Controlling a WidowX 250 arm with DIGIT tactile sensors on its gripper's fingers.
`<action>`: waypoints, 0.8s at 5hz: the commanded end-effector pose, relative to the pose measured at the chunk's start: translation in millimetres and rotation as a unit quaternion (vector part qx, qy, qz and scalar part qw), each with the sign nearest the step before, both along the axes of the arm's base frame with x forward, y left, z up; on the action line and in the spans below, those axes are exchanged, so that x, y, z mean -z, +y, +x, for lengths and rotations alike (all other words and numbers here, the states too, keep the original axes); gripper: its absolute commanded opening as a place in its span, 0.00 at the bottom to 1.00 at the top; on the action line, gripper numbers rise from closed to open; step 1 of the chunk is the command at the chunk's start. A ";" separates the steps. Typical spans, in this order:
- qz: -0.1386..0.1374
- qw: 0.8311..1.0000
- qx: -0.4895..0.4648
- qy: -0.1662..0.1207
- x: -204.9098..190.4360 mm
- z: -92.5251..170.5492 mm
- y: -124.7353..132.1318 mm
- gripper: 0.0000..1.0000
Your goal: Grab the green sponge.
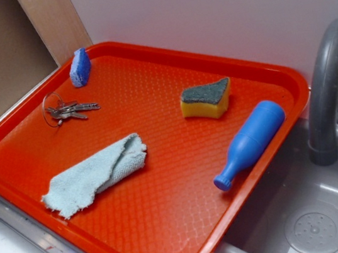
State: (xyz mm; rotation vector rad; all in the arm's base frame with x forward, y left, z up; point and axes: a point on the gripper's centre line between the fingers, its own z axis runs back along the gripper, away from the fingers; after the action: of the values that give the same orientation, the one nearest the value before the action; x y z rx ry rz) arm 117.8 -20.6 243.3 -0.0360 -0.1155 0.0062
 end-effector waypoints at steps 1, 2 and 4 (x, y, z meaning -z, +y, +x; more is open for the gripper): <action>0.000 1.000 0.000 0.000 0.0 0.0 0.0 1.00; 0.048 0.991 0.123 -0.029 5.7 36.0 -26.0 1.00; 0.076 0.925 0.361 -0.091 32.0 81.9 -74.7 1.00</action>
State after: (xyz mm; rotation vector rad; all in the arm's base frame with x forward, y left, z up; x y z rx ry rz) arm 205.5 -85.2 203.4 0.0813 -0.2545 -0.7296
